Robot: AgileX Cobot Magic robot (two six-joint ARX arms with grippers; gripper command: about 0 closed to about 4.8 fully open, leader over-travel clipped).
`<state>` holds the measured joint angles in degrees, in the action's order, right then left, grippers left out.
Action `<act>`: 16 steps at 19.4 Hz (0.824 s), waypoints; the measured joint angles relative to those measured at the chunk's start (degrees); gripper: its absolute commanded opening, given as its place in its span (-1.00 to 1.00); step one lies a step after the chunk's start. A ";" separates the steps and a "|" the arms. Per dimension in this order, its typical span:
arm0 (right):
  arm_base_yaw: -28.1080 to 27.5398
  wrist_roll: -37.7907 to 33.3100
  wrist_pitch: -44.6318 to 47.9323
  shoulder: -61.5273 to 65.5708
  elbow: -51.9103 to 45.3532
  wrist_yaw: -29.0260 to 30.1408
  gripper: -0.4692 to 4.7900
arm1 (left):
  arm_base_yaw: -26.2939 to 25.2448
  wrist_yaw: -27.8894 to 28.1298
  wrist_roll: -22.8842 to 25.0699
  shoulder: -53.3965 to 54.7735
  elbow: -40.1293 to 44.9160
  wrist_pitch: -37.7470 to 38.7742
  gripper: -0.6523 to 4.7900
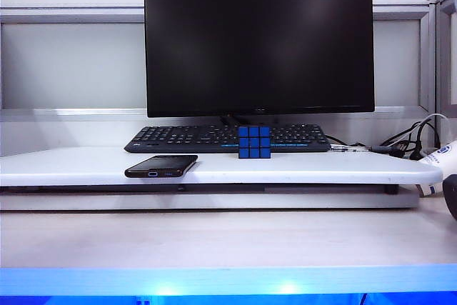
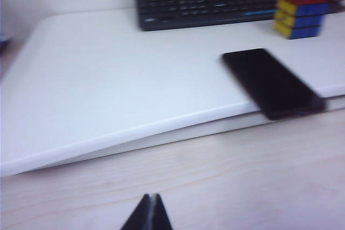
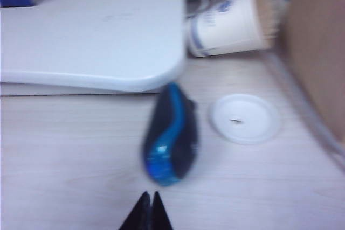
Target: Put the phone on top of the Rubik's Cube.
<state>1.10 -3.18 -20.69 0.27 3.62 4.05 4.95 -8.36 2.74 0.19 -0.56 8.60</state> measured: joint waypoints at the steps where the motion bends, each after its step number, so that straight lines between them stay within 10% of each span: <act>1: 0.00 -0.11 0.00 0.00 0.00 1.33 -0.84 | 0.00 -1.25 0.02 0.00 0.00 -0.02 -0.78; 16: 0.09 -14.95 9.33 0.00 -0.72 13.92 -0.46 | 0.00 -7.91 -10.34 0.00 -1.90 6.47 -0.78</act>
<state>1.19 -18.13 -11.35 0.27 2.90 17.98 4.95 -16.27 -7.60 0.19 -2.46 15.07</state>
